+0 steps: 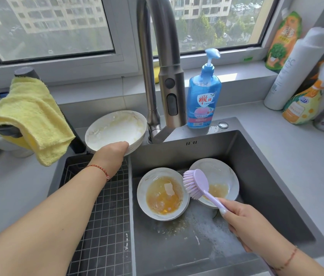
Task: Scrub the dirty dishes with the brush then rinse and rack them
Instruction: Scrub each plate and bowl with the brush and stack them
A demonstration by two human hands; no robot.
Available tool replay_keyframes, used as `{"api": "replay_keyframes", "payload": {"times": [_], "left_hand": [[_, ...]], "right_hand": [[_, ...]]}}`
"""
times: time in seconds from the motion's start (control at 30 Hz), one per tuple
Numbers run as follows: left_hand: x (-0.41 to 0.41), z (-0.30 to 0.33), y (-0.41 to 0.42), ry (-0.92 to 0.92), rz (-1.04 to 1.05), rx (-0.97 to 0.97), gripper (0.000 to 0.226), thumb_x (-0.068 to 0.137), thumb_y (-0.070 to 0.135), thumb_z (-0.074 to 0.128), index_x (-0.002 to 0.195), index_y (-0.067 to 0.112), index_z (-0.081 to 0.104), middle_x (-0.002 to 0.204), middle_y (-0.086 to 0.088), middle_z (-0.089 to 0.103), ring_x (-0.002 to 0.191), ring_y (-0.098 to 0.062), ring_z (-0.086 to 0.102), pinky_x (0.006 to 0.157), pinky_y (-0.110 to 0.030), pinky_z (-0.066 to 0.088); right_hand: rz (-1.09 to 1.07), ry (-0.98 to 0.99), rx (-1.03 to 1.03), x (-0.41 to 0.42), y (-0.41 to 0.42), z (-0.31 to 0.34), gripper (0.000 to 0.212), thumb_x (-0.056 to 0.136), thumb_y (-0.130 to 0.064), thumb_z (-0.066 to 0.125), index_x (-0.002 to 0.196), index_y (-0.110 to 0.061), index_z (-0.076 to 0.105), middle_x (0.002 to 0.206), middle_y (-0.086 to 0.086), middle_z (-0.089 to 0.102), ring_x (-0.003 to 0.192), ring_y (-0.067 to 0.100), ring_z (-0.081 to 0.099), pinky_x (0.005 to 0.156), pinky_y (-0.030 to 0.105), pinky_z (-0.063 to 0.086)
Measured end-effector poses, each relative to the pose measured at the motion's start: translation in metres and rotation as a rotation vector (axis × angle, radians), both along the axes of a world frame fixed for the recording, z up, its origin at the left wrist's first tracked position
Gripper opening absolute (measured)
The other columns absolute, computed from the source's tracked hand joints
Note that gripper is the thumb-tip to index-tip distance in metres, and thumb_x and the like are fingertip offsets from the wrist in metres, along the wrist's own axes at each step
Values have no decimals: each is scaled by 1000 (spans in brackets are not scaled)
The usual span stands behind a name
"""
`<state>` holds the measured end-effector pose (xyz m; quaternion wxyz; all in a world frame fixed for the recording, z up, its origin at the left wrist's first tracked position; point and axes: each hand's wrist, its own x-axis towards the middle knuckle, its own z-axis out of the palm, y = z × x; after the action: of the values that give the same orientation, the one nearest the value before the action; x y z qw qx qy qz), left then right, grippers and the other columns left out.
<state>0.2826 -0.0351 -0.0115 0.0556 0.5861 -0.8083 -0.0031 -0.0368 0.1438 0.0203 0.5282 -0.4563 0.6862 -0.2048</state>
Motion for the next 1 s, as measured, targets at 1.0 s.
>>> {"api": "replay_keyframes", "payload": {"times": [1.0], "left_hand": [[-125,-162,108,1615,1394,810,42,98,1,47,140,-1,44,140,-16,48,127,-30,49,108,-42,41]], "right_hand": [[-10,-13,31,-35,-6,-25,47,98,-13,39,106,-54,60,50,-6,27,41,9,23,39,19,24]]}}
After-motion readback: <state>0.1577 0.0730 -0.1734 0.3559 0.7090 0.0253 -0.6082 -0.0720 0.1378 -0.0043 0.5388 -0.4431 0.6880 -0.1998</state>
